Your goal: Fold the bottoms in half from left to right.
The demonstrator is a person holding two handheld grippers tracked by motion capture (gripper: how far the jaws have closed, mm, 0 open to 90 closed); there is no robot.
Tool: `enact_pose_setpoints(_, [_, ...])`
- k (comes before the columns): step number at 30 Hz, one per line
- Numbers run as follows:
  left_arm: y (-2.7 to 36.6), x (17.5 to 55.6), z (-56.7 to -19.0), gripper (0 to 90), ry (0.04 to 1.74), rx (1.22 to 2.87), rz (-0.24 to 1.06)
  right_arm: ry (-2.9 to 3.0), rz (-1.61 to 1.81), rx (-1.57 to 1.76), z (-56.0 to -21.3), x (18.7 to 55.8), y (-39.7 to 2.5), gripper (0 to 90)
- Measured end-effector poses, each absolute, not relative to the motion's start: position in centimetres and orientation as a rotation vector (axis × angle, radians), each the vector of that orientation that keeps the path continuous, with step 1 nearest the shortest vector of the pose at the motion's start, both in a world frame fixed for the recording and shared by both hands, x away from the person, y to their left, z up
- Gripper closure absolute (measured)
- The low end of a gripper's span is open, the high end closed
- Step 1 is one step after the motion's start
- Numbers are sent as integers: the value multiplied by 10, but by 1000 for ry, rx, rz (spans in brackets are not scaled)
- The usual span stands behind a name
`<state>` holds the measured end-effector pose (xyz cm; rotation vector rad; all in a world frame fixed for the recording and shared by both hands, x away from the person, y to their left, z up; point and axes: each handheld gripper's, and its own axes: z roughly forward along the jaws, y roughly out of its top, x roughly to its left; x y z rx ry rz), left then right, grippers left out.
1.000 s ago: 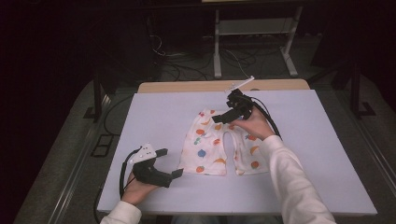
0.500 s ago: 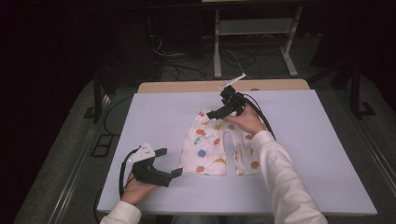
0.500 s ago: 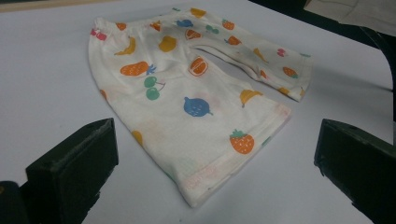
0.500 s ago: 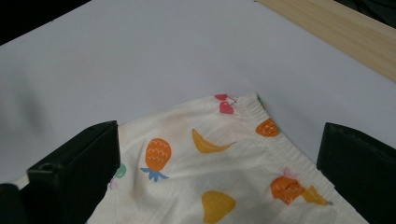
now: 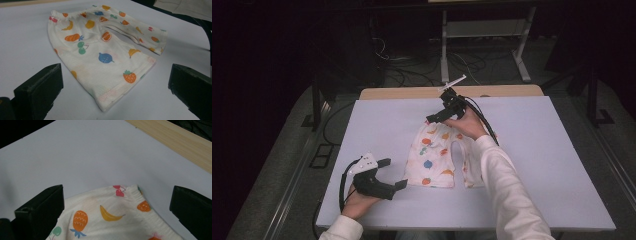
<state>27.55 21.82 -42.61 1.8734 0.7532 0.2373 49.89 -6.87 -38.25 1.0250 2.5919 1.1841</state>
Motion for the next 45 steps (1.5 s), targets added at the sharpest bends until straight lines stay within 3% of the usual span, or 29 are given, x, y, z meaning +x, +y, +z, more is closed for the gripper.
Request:
enact_pose_setpoints(20, [218,276,-427,0,749,1876,232,2614,1151,1061,-403,527,-40,6])
enact_pose_setpoints(35, [217,277,-427,0,753,1883,238,2665,1141,1111,-424,532,-36,156])
enact_pose_setpoints(45, [217,277,-427,0,747,1886,239,2661,1097,1156,-429,533,-36,374])
